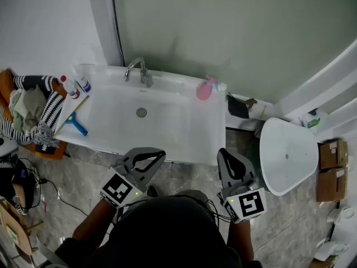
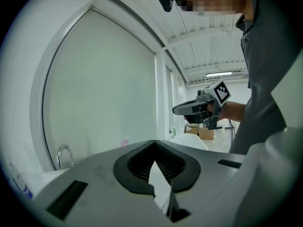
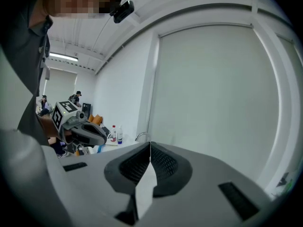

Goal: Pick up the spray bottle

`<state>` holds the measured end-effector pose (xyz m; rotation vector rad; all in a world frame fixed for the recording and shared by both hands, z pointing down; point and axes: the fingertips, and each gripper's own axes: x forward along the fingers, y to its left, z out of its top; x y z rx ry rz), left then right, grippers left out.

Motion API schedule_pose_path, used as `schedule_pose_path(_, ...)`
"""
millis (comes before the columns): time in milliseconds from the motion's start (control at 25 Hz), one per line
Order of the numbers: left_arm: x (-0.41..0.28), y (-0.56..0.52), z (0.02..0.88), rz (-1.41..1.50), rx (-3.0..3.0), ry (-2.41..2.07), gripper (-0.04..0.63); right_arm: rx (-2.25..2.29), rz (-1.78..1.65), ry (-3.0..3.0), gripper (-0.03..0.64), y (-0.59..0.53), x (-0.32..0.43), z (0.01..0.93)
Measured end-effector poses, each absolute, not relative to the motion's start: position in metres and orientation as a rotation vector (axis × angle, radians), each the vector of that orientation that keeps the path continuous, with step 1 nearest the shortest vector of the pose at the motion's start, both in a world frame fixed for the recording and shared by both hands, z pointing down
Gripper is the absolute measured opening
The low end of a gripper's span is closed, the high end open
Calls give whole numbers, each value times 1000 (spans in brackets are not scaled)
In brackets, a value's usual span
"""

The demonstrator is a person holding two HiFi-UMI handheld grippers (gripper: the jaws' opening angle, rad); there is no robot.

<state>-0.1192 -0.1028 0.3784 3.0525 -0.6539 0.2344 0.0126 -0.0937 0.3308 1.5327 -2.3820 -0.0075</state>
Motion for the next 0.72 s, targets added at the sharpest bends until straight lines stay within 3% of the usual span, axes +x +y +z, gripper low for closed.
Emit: schedule_pose_path(720, -36, -150, 382, 311, 2982, -810, 4, 1390, 68, -2488, 9, -162, 94, 348)
